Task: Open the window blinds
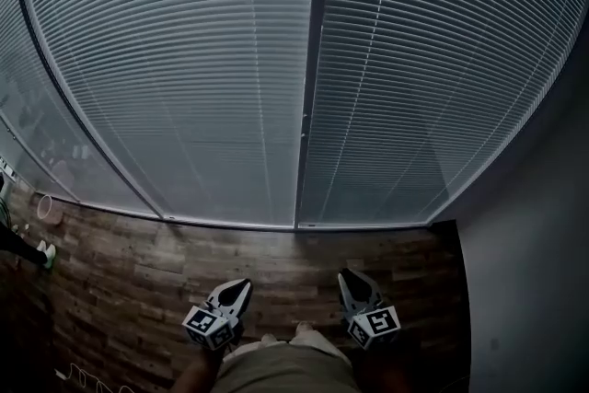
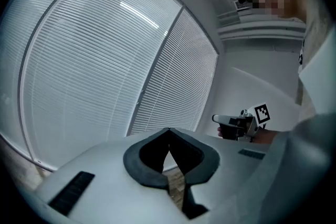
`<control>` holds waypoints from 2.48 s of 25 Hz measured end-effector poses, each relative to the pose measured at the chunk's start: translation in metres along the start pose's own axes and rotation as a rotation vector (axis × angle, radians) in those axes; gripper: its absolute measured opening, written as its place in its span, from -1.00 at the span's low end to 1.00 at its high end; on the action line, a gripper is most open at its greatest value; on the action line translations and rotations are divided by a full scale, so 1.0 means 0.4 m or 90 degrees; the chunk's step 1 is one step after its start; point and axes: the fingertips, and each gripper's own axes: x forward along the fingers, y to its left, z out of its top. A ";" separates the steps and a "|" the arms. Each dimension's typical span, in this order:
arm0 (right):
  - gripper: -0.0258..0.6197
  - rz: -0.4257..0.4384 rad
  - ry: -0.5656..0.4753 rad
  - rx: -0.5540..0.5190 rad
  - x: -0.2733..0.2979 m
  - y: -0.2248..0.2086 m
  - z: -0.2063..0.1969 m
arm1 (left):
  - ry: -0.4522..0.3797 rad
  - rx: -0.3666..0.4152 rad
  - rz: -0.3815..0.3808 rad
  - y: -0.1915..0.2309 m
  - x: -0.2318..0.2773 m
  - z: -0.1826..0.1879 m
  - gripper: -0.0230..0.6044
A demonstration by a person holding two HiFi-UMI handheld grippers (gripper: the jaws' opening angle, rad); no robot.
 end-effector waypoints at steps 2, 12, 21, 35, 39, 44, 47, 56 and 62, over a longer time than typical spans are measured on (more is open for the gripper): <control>-0.83 0.005 -0.003 0.003 0.006 -0.036 0.022 | 0.000 0.003 0.001 -0.017 0.035 0.023 -0.88; -0.83 0.043 -0.008 0.009 0.021 -0.123 0.076 | -0.012 -0.029 0.047 -0.074 0.106 0.069 -0.88; -0.83 0.054 0.007 0.014 0.001 -0.193 0.042 | -0.035 0.009 0.035 -0.106 0.146 0.022 -0.88; -0.83 0.036 0.012 0.009 0.056 -0.180 0.069 | -0.050 -0.020 0.013 -0.047 0.144 0.073 -0.80; -0.83 0.022 0.006 0.007 0.092 -0.171 0.096 | -0.047 -0.018 -0.004 -0.003 0.160 0.111 -0.78; -0.83 0.002 0.001 0.000 0.164 -0.186 0.086 | -0.035 -0.008 -0.030 0.069 0.205 0.122 -0.78; -0.83 -0.011 -0.009 0.001 0.188 -0.177 0.095 | -0.032 -0.011 -0.049 0.091 0.205 0.134 -0.81; -0.83 -0.034 -0.033 -0.002 0.262 -0.148 0.088 | -0.037 -0.043 -0.100 0.182 0.176 0.149 -0.89; -0.83 -0.029 -0.035 -0.007 0.294 -0.145 0.104 | -0.058 -0.005 -0.119 0.184 0.163 0.191 -0.89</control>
